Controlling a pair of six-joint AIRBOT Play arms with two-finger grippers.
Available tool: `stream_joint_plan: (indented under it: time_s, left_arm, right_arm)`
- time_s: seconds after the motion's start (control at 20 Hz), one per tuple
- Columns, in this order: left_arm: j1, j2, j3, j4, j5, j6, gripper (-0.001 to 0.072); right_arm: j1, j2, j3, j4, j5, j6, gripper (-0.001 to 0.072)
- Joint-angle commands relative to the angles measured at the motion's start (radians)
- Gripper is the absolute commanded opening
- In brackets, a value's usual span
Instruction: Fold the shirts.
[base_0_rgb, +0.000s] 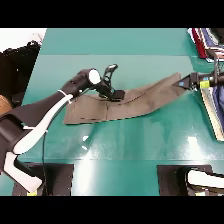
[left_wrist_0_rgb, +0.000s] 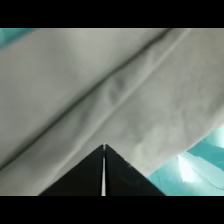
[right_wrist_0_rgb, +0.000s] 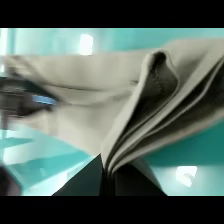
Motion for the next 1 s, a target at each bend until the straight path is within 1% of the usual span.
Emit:
stream_joint_plan:
  time_s: [0.0, 0.15, 0.3, 0.45, 0.6, 0.7, 0.8, 0.85, 0.95]
  left_arm:
    - [-0.036, -0.078, 0.051, -0.027, -0.018, -0.001, 0.0027]
    - [-0.036, -0.087, 0.051, -0.034, -0.012, -0.001, 0.0028]
    - [-0.036, -0.089, 0.051, -0.034, -0.011, 0.000, 0.0027]
    - [-0.036, -0.088, 0.051, -0.034, 0.008, 0.000, 0.0028]
    - [-0.010, -0.060, 0.053, -0.024, -0.013, 0.000, 0.0027]
    - [0.043, 0.001, 0.054, 0.019, -0.054, 0.000, 0.0027]
    - [0.122, 0.093, 0.054, 0.102, -0.114, 0.008, 0.0027]
    - [0.171, 0.148, 0.054, 0.153, -0.148, 0.009, 0.0027]
    - [0.270, 0.264, 0.054, 0.249, -0.206, 0.032, 0.0028]
  right_arm:
    - [0.108, 0.042, 0.130, 0.072, 0.030, 0.058, 0.0015]
    - [0.203, 0.042, 0.222, 0.073, 0.029, 0.087, 0.0015]
    - [0.290, 0.042, 0.280, 0.073, 0.011, 0.094, 0.0016]
    - [0.359, 0.042, 0.298, 0.074, -0.011, 0.093, 0.0015]
    - [0.412, 0.034, 0.298, 0.073, -0.018, 0.092, 0.0015]
    - [0.458, 0.016, 0.298, 0.075, -0.021, 0.092, 0.0016]
    - [0.527, -0.012, 0.298, 0.078, -0.039, 0.081, 0.0016]
    - [0.573, -0.029, 0.299, 0.085, -0.061, 0.064, 0.0015]
    - [0.690, -0.075, 0.299, 0.084, -0.164, 0.033, 0.0016]
